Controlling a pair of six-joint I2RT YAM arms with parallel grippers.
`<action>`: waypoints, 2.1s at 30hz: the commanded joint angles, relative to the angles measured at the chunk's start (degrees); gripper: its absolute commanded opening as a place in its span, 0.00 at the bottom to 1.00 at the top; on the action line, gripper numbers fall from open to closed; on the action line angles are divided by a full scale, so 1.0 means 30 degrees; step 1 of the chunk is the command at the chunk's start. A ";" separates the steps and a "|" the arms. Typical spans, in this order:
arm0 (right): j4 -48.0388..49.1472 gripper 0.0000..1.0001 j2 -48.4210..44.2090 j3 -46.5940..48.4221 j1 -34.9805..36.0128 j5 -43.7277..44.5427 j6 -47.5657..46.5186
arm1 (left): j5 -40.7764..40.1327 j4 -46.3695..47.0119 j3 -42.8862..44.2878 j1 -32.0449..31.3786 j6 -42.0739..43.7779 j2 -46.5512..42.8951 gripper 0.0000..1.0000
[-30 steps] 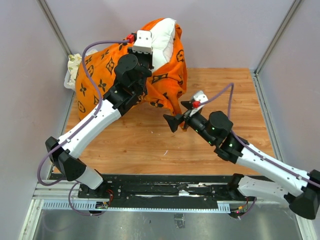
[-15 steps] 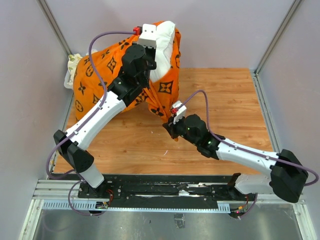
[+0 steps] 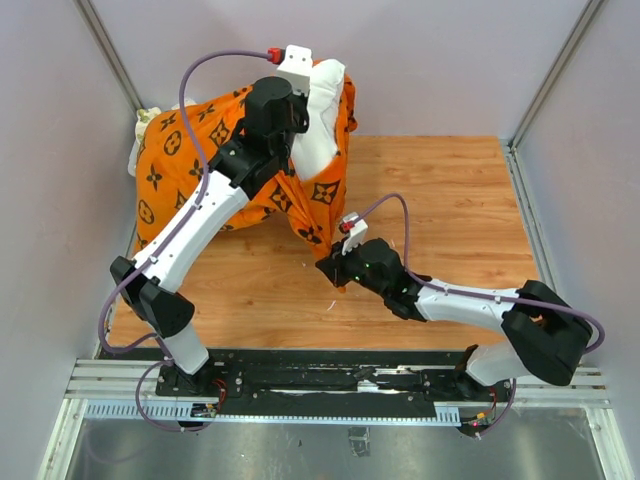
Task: Remove the pillowcase from the pillow
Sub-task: Remove the pillow from the pillowcase.
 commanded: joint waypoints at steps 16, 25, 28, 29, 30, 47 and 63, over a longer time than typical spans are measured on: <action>-0.5751 0.98 -1.0128 0.1508 -0.1740 -0.1291 -0.4040 | 0.2903 0.6044 -0.4340 0.2211 -0.0068 -0.4661 0.00; -0.6338 0.88 -0.5293 0.6259 -0.2229 -0.3710 -0.1643 | 0.4291 0.7517 -0.7037 0.2205 -0.0785 -0.5874 0.00; -0.5214 0.84 -0.3599 0.6834 -0.2192 -0.4160 -0.1127 | 0.4467 0.7409 -0.7010 0.2206 -0.0918 -0.5904 0.00; -0.5035 0.82 -0.3023 0.7117 -0.2177 -0.4363 -0.1023 | 0.4530 0.7396 -0.7008 0.2203 -0.0918 -0.5878 0.00; -0.4928 0.80 -0.2384 0.7394 -0.2193 -0.4620 -0.0860 | 0.4563 0.7409 -0.7001 0.2210 -0.0921 -0.5867 0.00; -0.2129 0.01 -0.2538 0.1532 -0.8222 -0.6603 0.4227 | 0.1607 0.8352 -0.7263 0.2211 0.0205 -0.6075 0.00; -0.2022 0.77 -0.0029 0.1159 -0.6411 -1.0016 0.3952 | 0.4561 0.8351 -0.7841 0.2196 -0.0574 -0.6585 0.00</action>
